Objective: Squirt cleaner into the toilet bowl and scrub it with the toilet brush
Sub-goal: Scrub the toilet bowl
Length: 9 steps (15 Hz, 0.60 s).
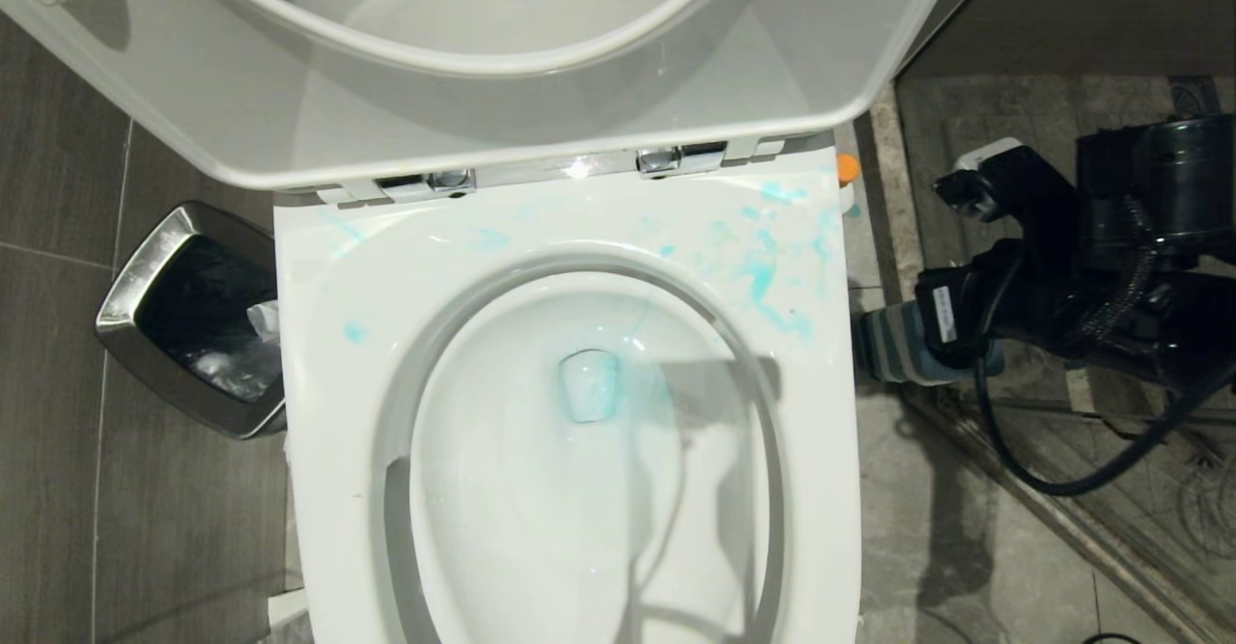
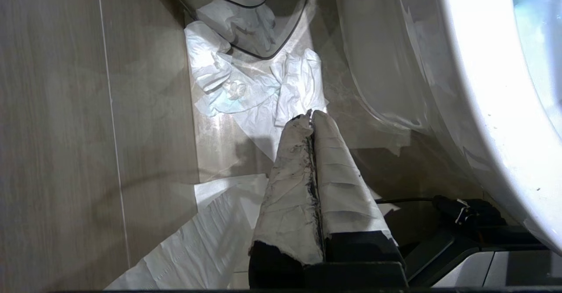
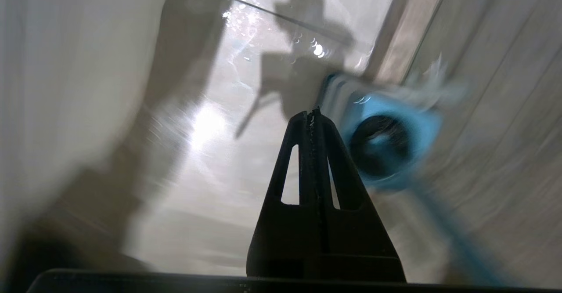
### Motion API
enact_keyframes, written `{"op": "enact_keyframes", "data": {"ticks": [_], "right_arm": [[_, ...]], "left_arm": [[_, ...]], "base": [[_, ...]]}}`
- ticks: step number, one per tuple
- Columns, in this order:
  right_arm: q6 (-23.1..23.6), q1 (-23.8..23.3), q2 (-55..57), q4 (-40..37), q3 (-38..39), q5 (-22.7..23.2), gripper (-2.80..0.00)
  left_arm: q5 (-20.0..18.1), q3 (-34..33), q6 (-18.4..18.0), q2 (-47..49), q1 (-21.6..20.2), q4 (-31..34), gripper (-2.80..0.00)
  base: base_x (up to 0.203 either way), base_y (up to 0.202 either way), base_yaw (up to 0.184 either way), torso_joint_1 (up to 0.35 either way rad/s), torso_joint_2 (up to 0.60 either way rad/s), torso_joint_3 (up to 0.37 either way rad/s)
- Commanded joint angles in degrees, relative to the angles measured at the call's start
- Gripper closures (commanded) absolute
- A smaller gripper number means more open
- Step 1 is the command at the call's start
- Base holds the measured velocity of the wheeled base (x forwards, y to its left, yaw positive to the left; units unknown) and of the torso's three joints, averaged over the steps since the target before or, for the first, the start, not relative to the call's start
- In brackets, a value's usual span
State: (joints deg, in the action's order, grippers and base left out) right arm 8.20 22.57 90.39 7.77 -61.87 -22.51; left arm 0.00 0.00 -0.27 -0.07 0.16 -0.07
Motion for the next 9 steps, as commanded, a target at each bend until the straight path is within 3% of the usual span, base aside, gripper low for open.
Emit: {"op": "enact_keyframes", "data": {"ticks": [1,5,9], "right_arm": [[-13.02,3.93,5.53,0.08,-0.66,-12.93,0.0],[-21.71,8.39,5.92,1.28,10.82,-27.96,0.0],[-23.32,11.05,2.42,12.77,27.6,-37.66,0.0]], "left_arm": [[0.0,0.0,0.0,0.07,0.02,-0.02,0.0],[0.0,0.0,0.0,0.07,0.02,-0.02,0.0],[0.0,0.0,0.0,0.07,0.02,-0.02,0.0]], "base": [[0.0,0.0,0.0,0.0,0.0,0.0],[0.0,0.0,0.0,0.0,0.0,0.0],[0.0,0.0,0.0,0.0,0.0,0.0]]}}
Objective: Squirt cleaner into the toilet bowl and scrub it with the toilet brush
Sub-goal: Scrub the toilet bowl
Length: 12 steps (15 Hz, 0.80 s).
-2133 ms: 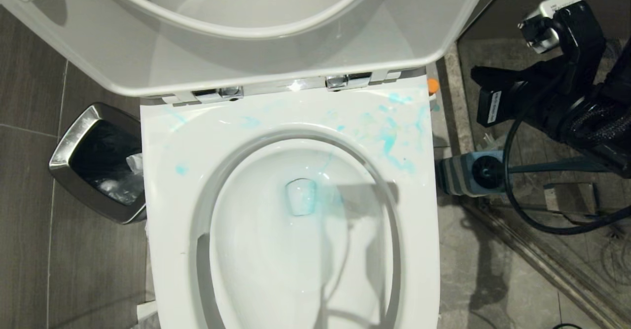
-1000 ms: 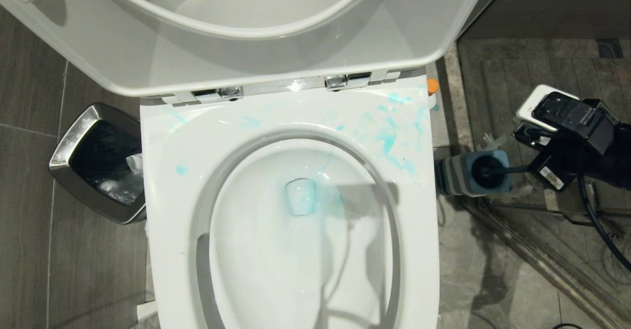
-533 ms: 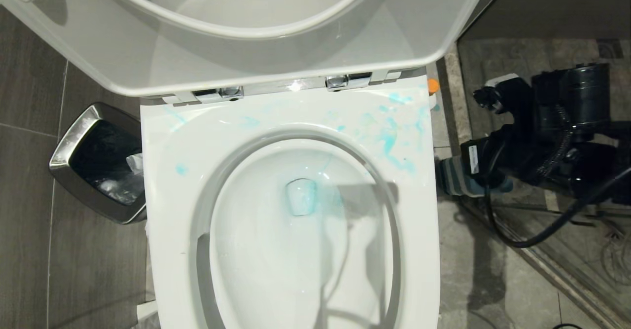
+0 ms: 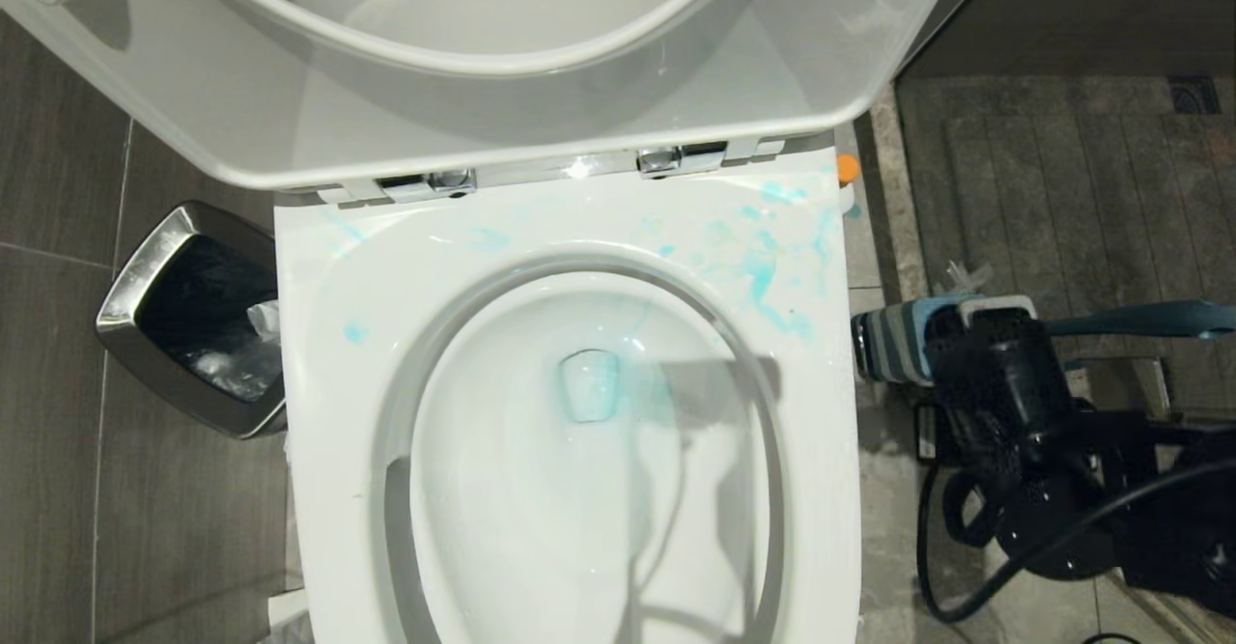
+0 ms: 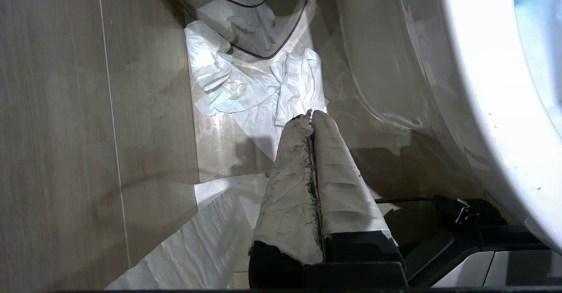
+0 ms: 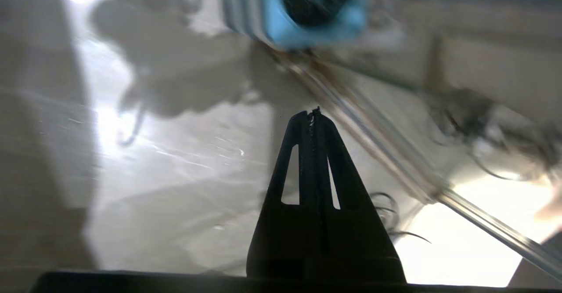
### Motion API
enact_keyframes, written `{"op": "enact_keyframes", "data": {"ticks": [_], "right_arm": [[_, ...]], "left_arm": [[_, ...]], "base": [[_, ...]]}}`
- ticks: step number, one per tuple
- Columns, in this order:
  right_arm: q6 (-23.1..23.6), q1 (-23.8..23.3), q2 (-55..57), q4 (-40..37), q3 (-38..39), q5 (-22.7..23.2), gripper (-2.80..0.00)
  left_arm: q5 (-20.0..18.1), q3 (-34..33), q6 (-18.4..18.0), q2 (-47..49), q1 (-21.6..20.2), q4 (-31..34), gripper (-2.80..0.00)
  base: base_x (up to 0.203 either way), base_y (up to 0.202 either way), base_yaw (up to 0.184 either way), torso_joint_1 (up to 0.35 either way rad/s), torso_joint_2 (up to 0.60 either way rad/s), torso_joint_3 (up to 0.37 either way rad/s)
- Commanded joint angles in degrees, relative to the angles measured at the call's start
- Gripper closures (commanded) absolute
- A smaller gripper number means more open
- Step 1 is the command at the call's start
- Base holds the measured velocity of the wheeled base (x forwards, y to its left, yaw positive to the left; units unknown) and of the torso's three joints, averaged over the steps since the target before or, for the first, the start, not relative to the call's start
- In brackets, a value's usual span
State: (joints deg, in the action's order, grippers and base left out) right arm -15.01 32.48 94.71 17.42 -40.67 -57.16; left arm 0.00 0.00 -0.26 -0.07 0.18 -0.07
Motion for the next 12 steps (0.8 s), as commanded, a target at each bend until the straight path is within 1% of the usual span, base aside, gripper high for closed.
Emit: {"op": "enact_keyframes", "data": {"ticks": [1,3,4,5,8,10,12], "right_arm": [[-0.08,1.62,-3.53,4.44,10.53,-5.88,0.0],[-0.04,2.26,-7.27,5.55,19.08,-12.19,0.0],[-0.04,2.41,-9.92,5.79,21.53,-14.23,0.0],[-0.04,2.42,-11.68,5.81,23.21,-15.32,0.0],[0.72,2.49,-13.15,4.41,30.17,-16.2,0.0],[1.25,2.46,-16.23,-1.1,31.76,-18.69,0.0],[2.59,1.1,-20.17,-9.69,31.73,-19.96,0.0]], "left_arm": [[0.0,0.0,0.0,0.07,-0.01,-0.01,0.0],[0.0,0.0,0.0,0.07,-0.01,-0.01,0.0],[0.0,0.0,0.0,0.07,-0.01,-0.01,0.0],[0.0,0.0,0.0,0.07,-0.01,-0.01,0.0],[0.0,0.0,0.0,0.07,-0.01,-0.01,0.0],[0.0,0.0,0.0,0.07,-0.01,-0.07,0.0],[0.0,0.0,0.0,0.07,-0.01,-0.01,0.0]], "base": [[0.0,0.0,0.0,0.0,0.0,0.0],[0.0,0.0,0.0,0.0,0.0,0.0],[0.0,0.0,0.0,0.0,0.0,0.0],[0.0,0.0,0.0,0.0,0.0,0.0],[0.0,0.0,0.0,0.0,0.0,0.0],[0.0,0.0,0.0,0.0,0.0,0.0],[0.0,0.0,0.0,0.0,0.0,0.0]]}}
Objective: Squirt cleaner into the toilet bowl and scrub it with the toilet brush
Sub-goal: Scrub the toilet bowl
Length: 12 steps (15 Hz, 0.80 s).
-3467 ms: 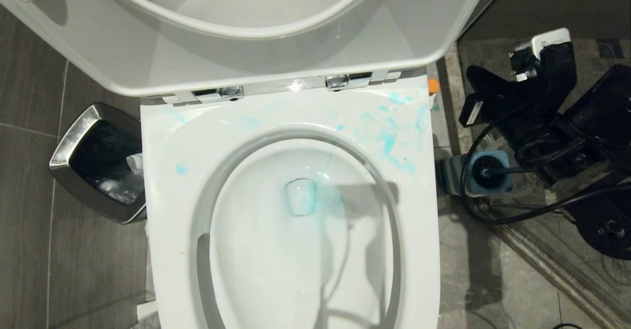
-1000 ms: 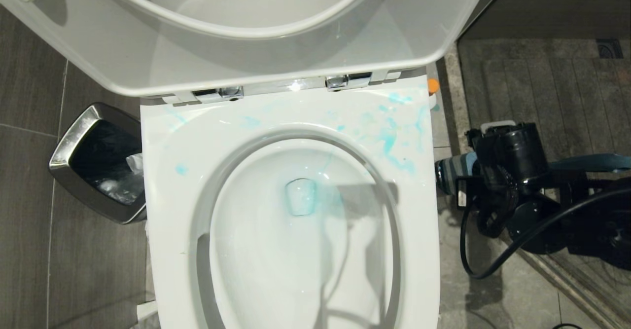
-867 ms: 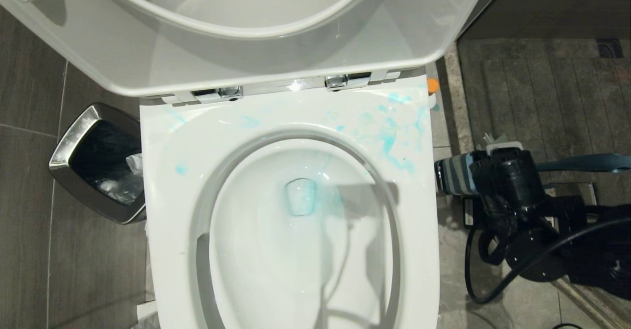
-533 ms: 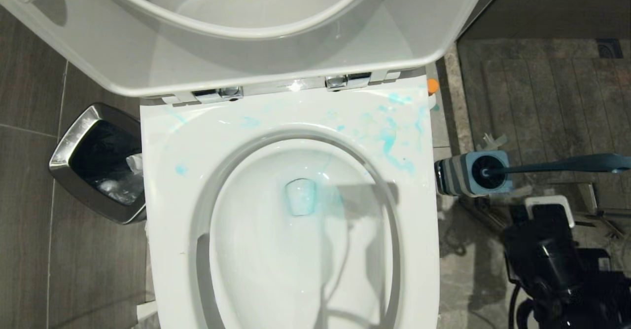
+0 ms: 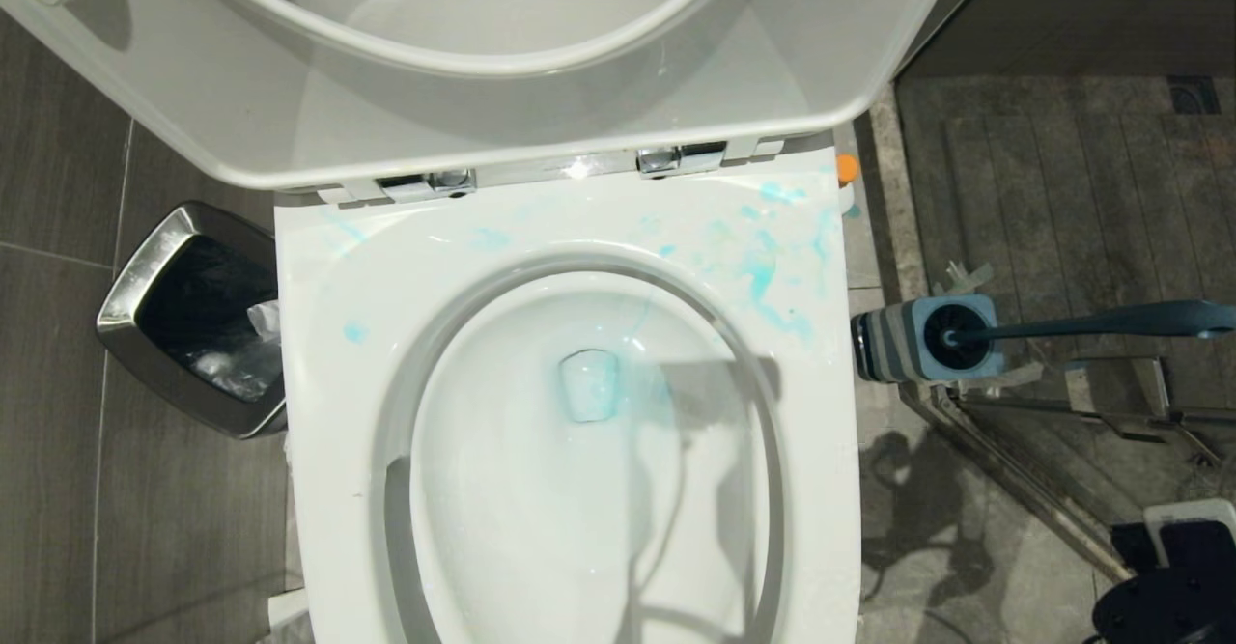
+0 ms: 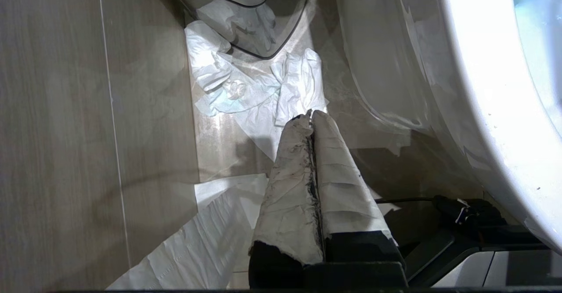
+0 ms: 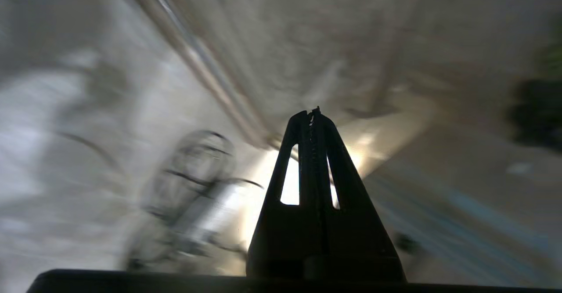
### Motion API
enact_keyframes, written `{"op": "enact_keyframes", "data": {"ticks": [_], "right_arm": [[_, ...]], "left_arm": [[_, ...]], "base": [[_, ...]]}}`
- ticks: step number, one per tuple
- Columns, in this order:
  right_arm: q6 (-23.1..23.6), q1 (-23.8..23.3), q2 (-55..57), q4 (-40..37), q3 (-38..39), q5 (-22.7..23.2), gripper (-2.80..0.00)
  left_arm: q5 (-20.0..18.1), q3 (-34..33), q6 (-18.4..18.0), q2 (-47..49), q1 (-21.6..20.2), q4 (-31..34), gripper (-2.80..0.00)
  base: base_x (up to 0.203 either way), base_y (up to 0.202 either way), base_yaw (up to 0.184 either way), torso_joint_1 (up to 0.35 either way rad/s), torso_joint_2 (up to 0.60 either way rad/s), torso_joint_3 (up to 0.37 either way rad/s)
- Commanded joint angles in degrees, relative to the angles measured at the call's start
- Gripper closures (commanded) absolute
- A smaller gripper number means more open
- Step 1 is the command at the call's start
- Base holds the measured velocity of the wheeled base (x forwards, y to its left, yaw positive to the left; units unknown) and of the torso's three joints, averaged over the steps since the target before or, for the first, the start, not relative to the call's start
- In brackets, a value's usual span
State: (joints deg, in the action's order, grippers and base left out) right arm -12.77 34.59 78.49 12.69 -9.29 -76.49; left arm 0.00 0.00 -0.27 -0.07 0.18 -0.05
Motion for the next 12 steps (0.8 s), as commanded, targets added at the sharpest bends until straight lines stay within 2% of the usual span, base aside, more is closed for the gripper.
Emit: {"op": "enact_keyframes", "data": {"ticks": [1,2,3,4,5,7,8,9,12], "right_arm": [[0.79,-2.56,-5.77,-8.1,0.72,-0.46,0.0],[1.37,-2.64,-7.37,-8.74,0.78,1.84,0.0],[2.05,-2.68,-8.48,-7.83,-0.19,8.27,0.0],[3.5,-3.16,-9.62,-5.0,-1.66,16.95,0.0],[7.79,-5.35,-10.78,-1.11,-2.39,26.36,0.0],[20.26,-8.96,-13.12,10.24,-0.74,42.49,0.0],[25.39,-9.69,-13.58,15.48,1.68,45.56,0.0],[27.07,-10.0,-13.8,17.29,2.51,46.5,0.0],[27.22,-10.07,-12.62,17.75,-0.5,45.86,0.0]], "left_arm": [[0.0,0.0,0.0,0.07,-0.01,-0.04,0.0],[0.0,0.0,0.0,0.07,-0.01,-0.04,0.0],[0.0,0.0,0.0,0.07,-0.01,-0.04,0.0],[0.0,0.0,0.0,0.07,-0.04,-0.04,0.0],[0.0,0.0,0.0,0.07,-0.01,-0.04,0.0],[0.0,0.0,0.0,0.07,-0.01,-0.04,0.0],[0.0,0.0,0.0,0.07,-0.01,-0.04,0.0],[0.0,0.0,0.0,0.07,-0.02,-0.04,0.0],[0.0,0.0,0.0,0.07,-0.01,-0.04,0.0]], "base": [[0.0,0.0,0.0,0.0,0.0,0.0],[0.0,0.0,0.0,0.0,0.0,0.0],[0.0,0.0,0.0,0.0,0.0,0.0],[0.0,0.0,0.0,0.0,0.0,0.0],[0.0,0.0,0.0,0.0,0.0,0.0],[0.0,0.0,0.0,0.0,0.0,0.0],[0.0,0.0,0.0,0.0,0.0,0.0],[0.0,0.0,0.0,0.0,0.0,0.0],[0.0,0.0,0.0,0.0,0.0,0.0]]}}
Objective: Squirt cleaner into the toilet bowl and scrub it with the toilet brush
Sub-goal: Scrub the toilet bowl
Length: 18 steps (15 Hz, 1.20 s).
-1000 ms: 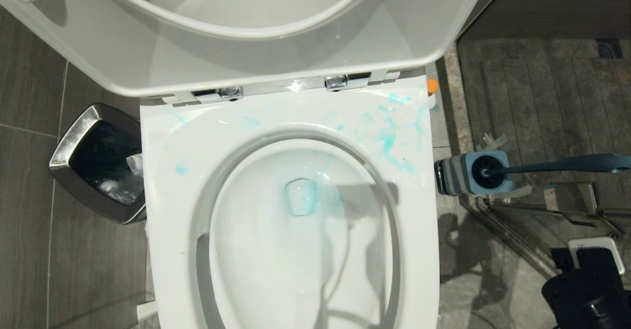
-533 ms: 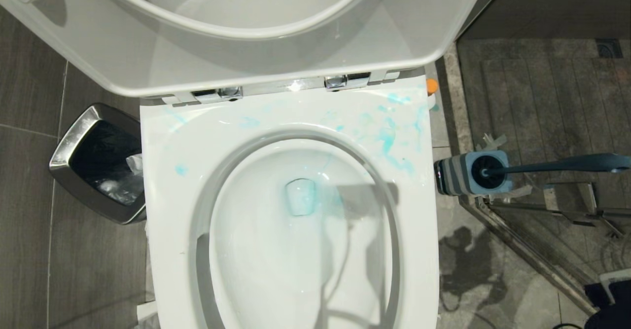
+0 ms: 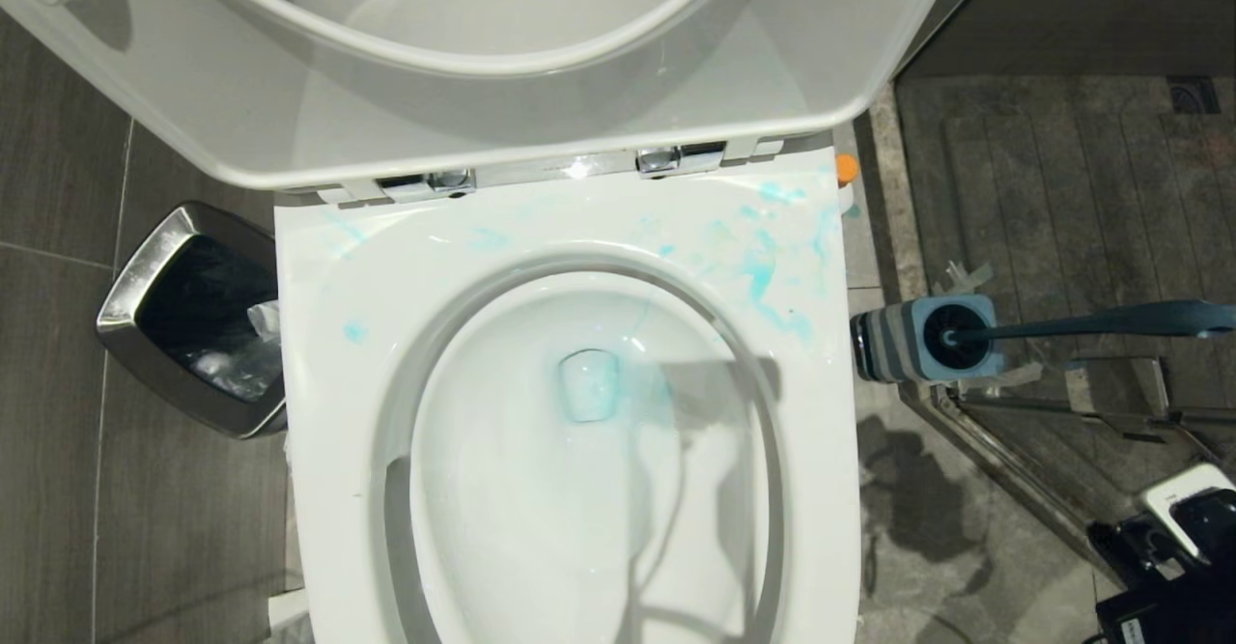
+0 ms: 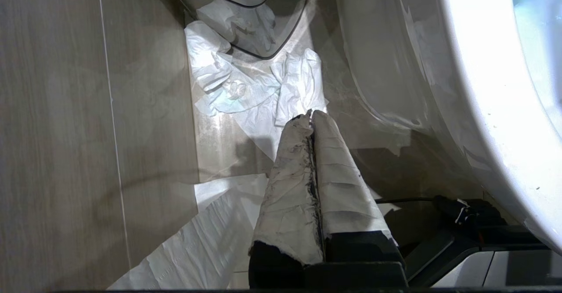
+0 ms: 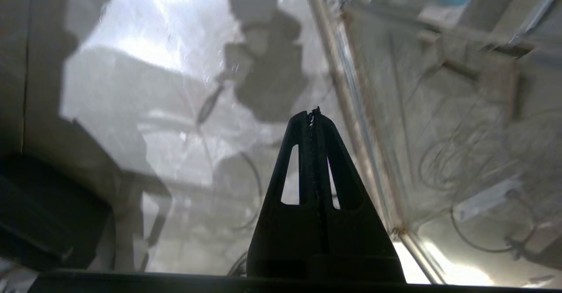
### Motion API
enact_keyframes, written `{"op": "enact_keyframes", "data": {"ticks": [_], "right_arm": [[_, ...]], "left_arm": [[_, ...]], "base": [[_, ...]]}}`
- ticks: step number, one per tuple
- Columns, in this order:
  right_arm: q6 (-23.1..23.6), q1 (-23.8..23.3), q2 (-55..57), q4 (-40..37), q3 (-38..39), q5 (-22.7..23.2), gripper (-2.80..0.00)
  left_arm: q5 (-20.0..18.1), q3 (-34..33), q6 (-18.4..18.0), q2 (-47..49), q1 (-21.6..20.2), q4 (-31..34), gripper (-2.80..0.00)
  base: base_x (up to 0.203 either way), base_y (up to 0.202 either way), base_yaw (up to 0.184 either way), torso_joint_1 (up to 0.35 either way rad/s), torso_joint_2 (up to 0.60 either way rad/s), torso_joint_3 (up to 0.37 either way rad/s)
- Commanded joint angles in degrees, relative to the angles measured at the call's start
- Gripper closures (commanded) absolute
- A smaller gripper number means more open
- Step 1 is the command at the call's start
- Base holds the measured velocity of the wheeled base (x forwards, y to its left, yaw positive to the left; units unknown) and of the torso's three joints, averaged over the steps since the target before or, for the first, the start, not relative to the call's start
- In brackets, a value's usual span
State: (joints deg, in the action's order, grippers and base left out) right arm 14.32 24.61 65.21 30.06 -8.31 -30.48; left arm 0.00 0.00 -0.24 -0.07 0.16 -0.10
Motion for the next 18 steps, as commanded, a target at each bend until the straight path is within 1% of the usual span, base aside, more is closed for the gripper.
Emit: {"op": "enact_keyframes", "data": {"ticks": [1,3,4,7,8,9,14,15,17,18], "right_arm": [[-0.02,-0.09,3.0,0.53,-3.3,-0.26,0.0],[-1.05,-0.09,10.69,2.0,-7.82,-1.41,0.0],[-1.54,-0.07,15.73,4.18,-9.78,-2.68,0.0],[-2.24,1.21,29.88,18.3,-14.25,-7.56,0.0],[-2.55,1.75,32.14,23.38,-16.25,-7.62,0.0],[-3.16,1.99,32.77,24.34,-16.41,-5.95,0.0],[-5.98,2.02,31.98,24.69,-13.06,-5.82,0.0],[-6.94,2.02,32.06,24.69,-12.28,-5.97,-2.8],[-8.03,2.02,31.47,25.61,-10.52,-6.08,-2.8],[-9.0,2.02,31.51,27.27,-9.6,-6.1,-2.8]], "left_arm": [[0.0,0.0,-0.02,0.07,0.02,0.0,0.0],[0.0,0.0,-0.02,0.07,0.02,0.01,0.0],[0.0,0.0,-0.02,0.07,0.02,0.01,0.0],[0.0,0.0,-0.02,0.07,0.02,0.01,0.0],[0.0,0.0,-0.02,0.07,0.02,0.01,0.0],[0.0,0.0,-0.02,0.07,0.02,0.01,0.0],[0.0,0.0,-0.02,0.07,0.02,0.01,0.0],[0.0,0.0,-0.02,0.07,0.02,0.01,0.0],[0.0,0.0,-0.02,0.07,0.02,0.01,0.0],[0.0,0.0,-0.02,0.07,0.02,0.01,0.0]], "base": [[0.0,0.0,0.0,0.0,0.0,0.0],[0.0,0.0,0.0,0.0,0.0,0.0],[0.0,0.0,0.0,0.0,0.0,0.0],[0.0,0.0,0.0,0.0,0.0,0.0],[0.0,0.0,0.0,0.0,0.0,0.0],[0.0,0.0,0.0,0.0,0.0,0.0],[0.0,0.0,0.0,0.0,0.0,0.0],[0.0,0.0,0.0,0.0,0.0,0.0],[0.0,0.0,0.0,0.0,0.0,0.0],[0.0,0.0,0.0,0.0,0.0,0.0]]}}
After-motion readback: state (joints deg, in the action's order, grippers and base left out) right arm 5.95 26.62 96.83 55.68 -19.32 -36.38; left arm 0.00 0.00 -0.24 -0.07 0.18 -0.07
